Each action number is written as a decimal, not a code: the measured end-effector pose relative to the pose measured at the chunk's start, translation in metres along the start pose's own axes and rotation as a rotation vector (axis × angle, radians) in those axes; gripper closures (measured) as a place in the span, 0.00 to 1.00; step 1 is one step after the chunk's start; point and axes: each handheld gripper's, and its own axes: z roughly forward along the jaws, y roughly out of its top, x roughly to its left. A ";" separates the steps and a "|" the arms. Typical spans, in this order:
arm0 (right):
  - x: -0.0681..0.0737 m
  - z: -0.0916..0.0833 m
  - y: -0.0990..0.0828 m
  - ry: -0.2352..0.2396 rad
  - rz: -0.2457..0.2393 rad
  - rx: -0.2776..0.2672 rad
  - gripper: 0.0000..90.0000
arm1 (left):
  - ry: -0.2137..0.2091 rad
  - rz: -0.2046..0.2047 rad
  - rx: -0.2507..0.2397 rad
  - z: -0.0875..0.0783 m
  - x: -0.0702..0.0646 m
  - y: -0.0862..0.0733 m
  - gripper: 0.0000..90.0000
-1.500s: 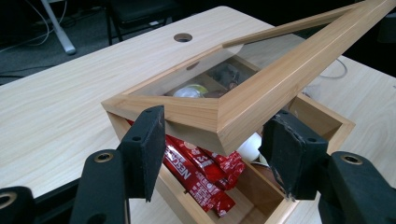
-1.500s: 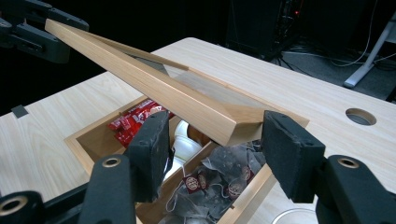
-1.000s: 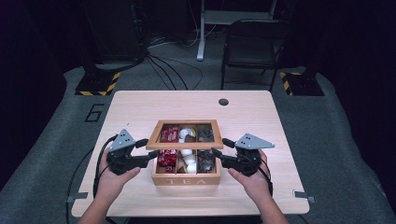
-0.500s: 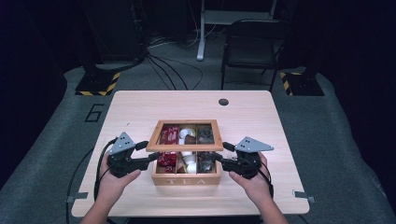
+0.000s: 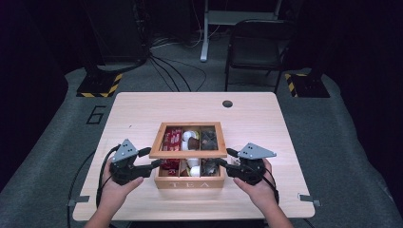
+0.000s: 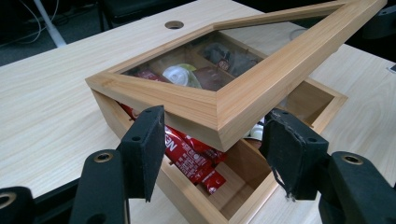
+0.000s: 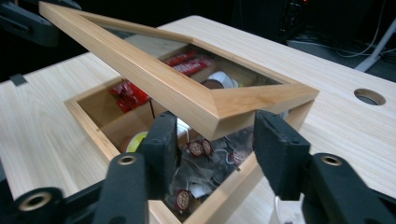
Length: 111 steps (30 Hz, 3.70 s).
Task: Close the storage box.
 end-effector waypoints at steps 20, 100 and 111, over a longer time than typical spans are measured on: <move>0.006 0.002 -0.014 -0.014 -0.038 0.021 0.58 | 0.004 -0.018 -0.035 0.004 -0.004 -0.022 0.45; 0.014 0.022 -0.056 0.038 0.030 0.143 0.56 | -0.045 -0.019 0.138 0.024 -0.008 -0.054 0.43; 0.014 0.025 -0.058 0.047 0.024 0.187 0.51 | -0.061 -0.061 0.114 0.021 -0.004 -0.053 0.36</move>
